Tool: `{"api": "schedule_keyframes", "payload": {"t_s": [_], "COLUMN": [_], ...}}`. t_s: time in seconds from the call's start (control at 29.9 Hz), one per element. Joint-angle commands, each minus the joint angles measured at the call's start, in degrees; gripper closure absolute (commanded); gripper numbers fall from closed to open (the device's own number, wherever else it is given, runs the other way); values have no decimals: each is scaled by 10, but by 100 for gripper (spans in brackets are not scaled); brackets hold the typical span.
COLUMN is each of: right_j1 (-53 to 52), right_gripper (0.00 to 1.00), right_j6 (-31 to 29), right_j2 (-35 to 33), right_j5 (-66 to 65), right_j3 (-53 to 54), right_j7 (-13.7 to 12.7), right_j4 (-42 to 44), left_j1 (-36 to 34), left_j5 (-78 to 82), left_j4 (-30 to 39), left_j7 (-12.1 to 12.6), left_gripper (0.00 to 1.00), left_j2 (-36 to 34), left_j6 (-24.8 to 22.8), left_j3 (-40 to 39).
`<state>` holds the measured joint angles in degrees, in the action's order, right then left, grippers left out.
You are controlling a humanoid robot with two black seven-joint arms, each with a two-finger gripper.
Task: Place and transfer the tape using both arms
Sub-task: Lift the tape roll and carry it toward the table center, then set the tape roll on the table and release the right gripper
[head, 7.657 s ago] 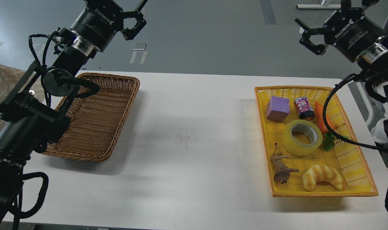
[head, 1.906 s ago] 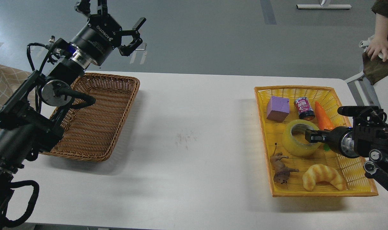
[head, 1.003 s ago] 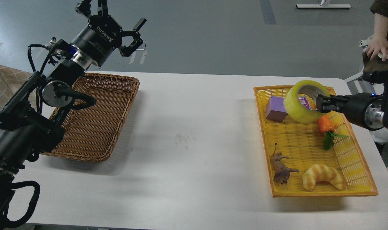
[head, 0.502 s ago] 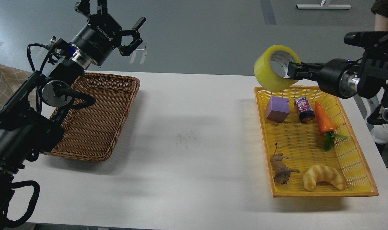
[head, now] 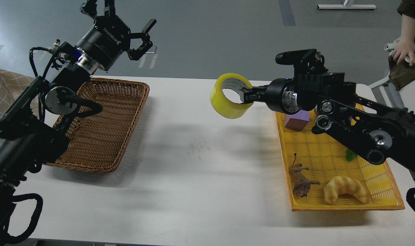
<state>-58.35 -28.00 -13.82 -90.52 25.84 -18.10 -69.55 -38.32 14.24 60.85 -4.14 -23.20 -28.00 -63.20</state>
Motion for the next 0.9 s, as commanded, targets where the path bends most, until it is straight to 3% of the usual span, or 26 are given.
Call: {"api": "schedule_keyframes", "payload": {"t_s": [0.0,0.4,0.87], "right_j1": [-2,0,3], "right_gripper": [100,100,100], "right_j6": [0,0,0], "right_j2": [44,108,138], "right_j5": [-1,-5,-14], "right_j3": [-17,-61,-96], "right_j7": [0,-1,-3], "right_j4": [35,92,148], "left_j1": [0,-1,-1], "left_j5": [0,0,0], "left_j4": [2,3,4], "left_j7": [0,0,0], "left_gripper": [2,2,2], "left_j2": [1,8,16], "left_j6": [0,0,0], "left_j3": [-1,-2,-2]}}
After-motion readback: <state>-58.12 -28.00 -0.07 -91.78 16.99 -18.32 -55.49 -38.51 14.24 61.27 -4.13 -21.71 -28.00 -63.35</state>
